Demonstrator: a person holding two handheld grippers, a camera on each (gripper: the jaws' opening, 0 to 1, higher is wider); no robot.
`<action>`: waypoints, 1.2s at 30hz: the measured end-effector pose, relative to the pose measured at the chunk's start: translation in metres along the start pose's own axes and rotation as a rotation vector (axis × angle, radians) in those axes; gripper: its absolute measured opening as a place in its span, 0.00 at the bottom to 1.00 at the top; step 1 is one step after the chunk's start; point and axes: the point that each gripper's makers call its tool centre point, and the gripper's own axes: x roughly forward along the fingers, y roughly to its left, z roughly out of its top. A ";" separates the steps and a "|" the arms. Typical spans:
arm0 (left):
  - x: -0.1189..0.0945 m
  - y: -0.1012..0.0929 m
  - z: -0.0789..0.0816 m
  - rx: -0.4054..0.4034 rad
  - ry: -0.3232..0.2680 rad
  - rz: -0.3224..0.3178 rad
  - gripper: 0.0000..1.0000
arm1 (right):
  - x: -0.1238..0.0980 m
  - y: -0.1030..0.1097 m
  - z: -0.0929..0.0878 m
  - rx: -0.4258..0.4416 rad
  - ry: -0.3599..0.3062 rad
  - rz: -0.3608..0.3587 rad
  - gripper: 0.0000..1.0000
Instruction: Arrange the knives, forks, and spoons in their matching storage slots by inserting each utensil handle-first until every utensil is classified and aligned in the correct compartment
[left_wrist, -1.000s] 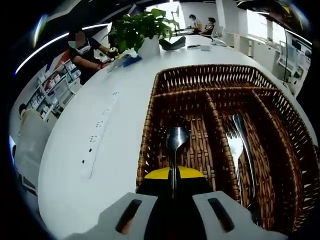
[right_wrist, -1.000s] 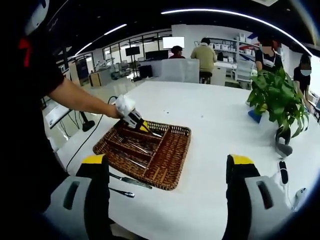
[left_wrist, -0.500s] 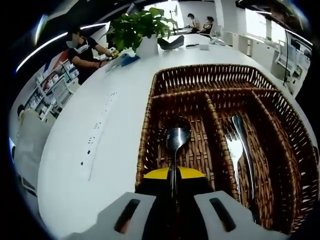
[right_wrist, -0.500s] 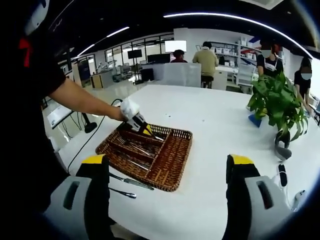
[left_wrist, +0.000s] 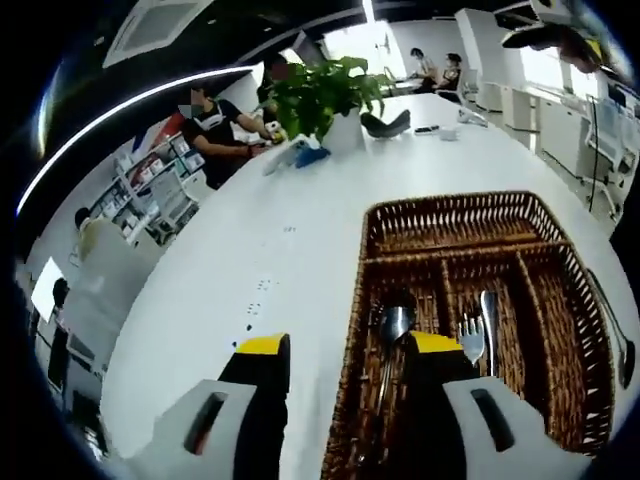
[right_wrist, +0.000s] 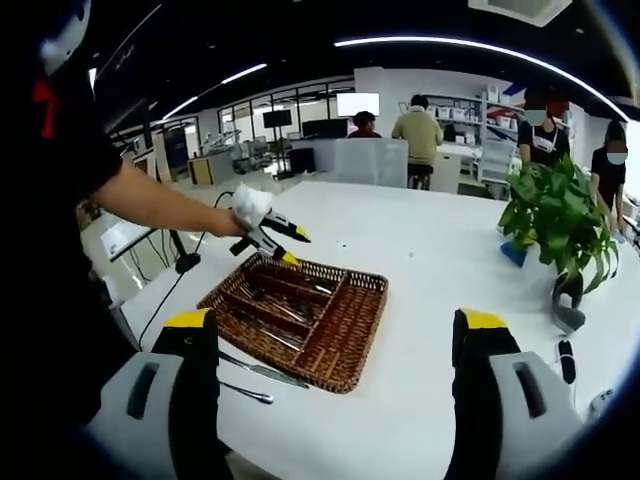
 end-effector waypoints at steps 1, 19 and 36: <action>-0.008 0.002 0.005 -0.027 -0.015 0.010 0.58 | 0.002 0.000 0.002 -0.005 -0.001 0.007 1.00; -0.124 -0.021 0.004 -0.360 -0.111 0.123 1.00 | 0.026 -0.001 0.007 -0.062 -0.008 0.026 1.00; -0.218 -0.119 -0.031 -0.512 -0.034 0.312 1.00 | 0.022 -0.007 -0.017 -0.042 -0.044 0.099 1.00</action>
